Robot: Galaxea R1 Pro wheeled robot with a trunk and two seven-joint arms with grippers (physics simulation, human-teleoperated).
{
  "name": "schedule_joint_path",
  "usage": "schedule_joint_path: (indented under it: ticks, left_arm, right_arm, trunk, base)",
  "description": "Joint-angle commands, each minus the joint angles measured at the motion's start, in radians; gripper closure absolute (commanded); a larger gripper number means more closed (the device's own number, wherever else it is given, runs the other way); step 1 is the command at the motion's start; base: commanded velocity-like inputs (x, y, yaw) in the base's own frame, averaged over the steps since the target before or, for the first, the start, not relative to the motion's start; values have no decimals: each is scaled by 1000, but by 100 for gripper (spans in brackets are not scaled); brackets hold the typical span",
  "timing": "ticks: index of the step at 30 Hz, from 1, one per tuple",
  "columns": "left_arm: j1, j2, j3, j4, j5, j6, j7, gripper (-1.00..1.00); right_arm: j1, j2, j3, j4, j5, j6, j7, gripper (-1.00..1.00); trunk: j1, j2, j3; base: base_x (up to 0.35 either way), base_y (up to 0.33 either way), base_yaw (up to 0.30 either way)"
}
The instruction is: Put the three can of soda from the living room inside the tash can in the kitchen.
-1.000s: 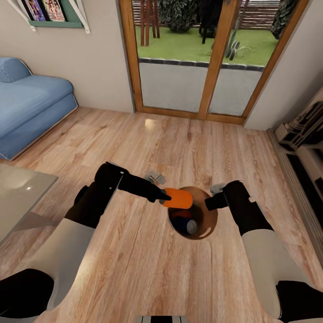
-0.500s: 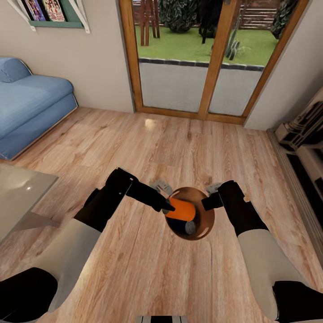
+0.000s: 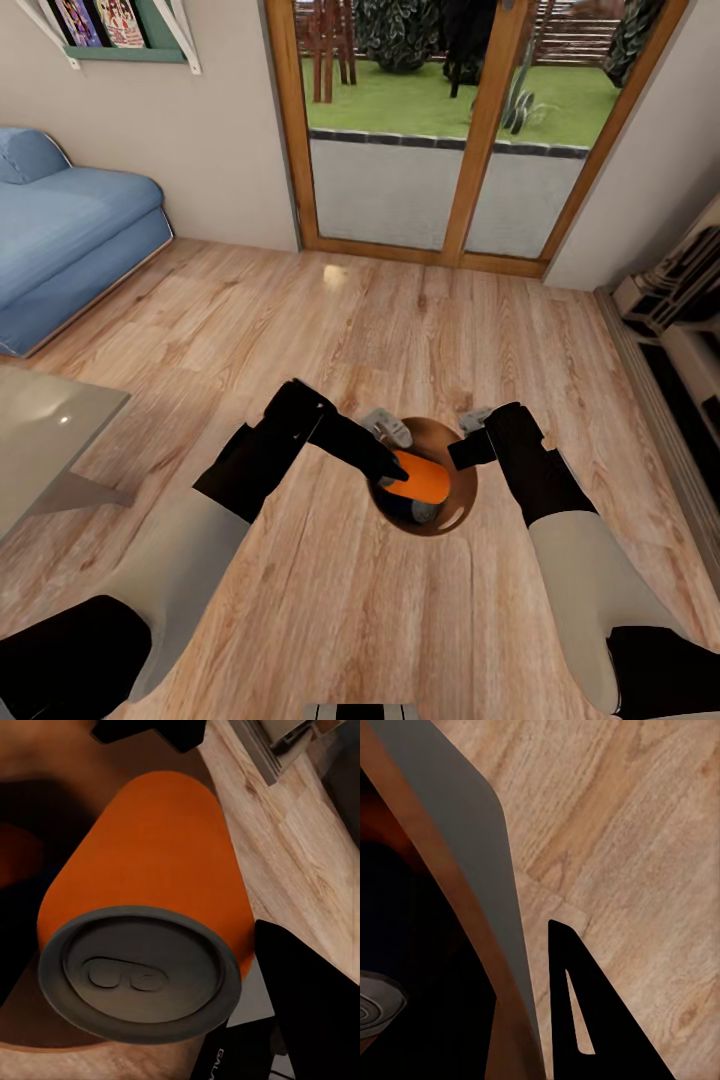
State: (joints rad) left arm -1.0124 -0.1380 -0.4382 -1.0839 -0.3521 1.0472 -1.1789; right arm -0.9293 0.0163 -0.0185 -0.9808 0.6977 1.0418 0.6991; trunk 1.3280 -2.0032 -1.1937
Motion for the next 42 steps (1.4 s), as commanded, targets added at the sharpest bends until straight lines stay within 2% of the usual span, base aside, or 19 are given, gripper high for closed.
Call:
schedule_joint_path:
  ticks: [1, 7, 9, 10, 14, 23, 28, 42]
  left_arm:
    - [0, -1, 0, 1, 0, 0, 1, 100]
    - [0, -8, -2, 6, -1, 0, 23, 100]
    - [-1, -11, -2, 34, 0, 0, 63, 100]
    - [-1, -12, -3, 56, 1, 0, 106, 100]
    - [-1, -14, -4, 77, 2, 0, 150, 100]
    - [-2, -14, -5, 85, 2, 0, 171, 100]
    - [-2, -15, -22, 102, 2, 0, 194, 100]
    - [-1, -15, -43, 144, 2, 0, 256, 100]
  right_arm:
    - [0, 0, 0, 0, -18, 5, 2, 100]
    - [0, 0, 0, 0, -18, 5, 2, 100]
    - [0, 4, 0, 0, -18, 5, 2, 100]
    - [0, 12, 0, -1, -18, 5, 1, 100]
    - [0, 24, 1, -1, -17, 5, 1, 100]
    - [0, 36, 39, -2, -17, 5, 2, 100]
    - [0, 48, 44, -2, -16, 5, 2, 100]
    - [0, 51, 46, -2, -15, 5, 2, 100]
  trunk:
    - [0, 0, 0]
    - [0, 0, 0]
    - [0, 0, 0]
    - [0, 0, 0]
    - [0, 0, 0]
    - [0, 0, 0]
    - [0, 0, 0]
    - [0, 0, 0]
  base:
    - [0, 0, 0]
    - [0, 0, 0]
    - [0, 0, 0]
    - [0, 0, 0]
    - [0, 0, 0]
    - [0, 0, 0]
    - [0, 0, 0]
    - [0, 0, 0]
